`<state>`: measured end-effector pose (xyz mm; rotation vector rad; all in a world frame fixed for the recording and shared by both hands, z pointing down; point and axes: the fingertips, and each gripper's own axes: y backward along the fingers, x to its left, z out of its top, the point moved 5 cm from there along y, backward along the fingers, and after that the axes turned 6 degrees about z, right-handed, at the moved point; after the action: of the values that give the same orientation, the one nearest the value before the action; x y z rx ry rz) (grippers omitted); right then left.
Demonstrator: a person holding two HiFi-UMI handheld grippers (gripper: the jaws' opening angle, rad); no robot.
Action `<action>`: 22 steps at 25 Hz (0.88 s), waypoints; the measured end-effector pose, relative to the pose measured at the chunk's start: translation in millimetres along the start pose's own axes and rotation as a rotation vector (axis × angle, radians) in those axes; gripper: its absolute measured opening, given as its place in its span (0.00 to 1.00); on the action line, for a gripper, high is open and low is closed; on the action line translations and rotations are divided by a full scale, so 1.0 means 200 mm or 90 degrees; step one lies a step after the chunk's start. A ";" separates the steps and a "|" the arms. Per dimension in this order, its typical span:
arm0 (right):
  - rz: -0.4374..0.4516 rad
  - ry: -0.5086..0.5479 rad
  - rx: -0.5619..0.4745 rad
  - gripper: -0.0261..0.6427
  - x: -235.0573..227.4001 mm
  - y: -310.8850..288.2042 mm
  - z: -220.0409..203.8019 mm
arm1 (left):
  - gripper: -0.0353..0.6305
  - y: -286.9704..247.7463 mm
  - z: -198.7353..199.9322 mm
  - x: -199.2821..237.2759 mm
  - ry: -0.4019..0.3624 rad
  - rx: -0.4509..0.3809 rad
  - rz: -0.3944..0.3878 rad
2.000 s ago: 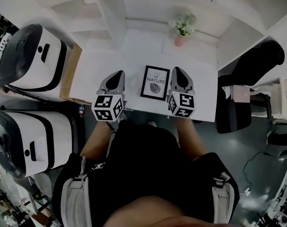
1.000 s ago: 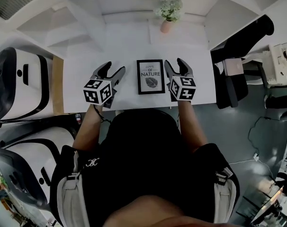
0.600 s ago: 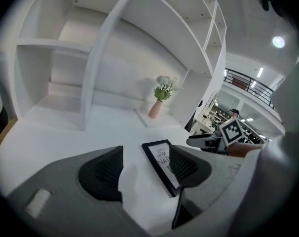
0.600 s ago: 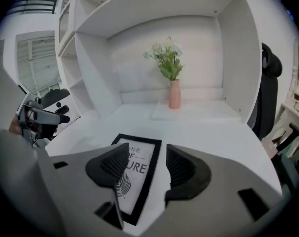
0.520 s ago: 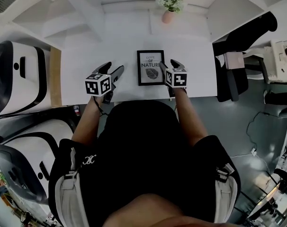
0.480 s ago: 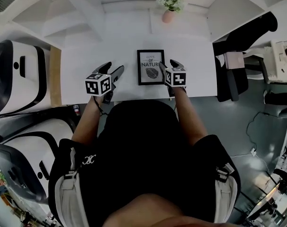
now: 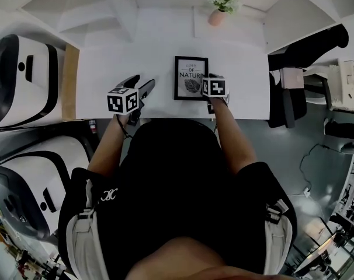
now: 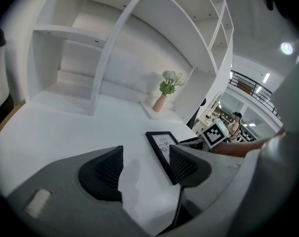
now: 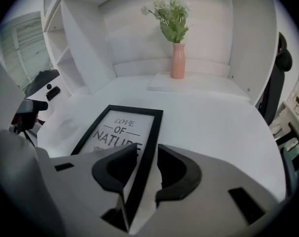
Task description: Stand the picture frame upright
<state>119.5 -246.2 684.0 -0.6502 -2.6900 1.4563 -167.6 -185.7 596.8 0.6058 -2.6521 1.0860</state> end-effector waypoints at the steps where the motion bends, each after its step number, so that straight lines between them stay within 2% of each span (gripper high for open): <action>1: 0.003 -0.002 0.001 0.22 0.00 -0.01 0.00 | 0.50 0.00 0.00 0.01 0.004 0.000 0.000; 11: 0.043 -0.084 -0.005 0.15 -0.04 -0.02 -0.01 | 0.50 -0.03 -0.04 0.05 0.019 0.016 -0.010; 17: 0.108 -0.184 -0.009 0.15 -0.08 -0.03 -0.02 | 0.50 -0.06 -0.05 0.07 0.077 0.016 -0.026; 22: 0.146 -0.203 0.006 0.15 -0.09 -0.03 -0.02 | 0.50 -0.10 -0.06 0.09 0.128 0.023 -0.048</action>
<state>134.6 -252.9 695.0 -0.8125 -2.9186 1.7633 -174.0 -195.3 623.1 0.5660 -2.4241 1.1131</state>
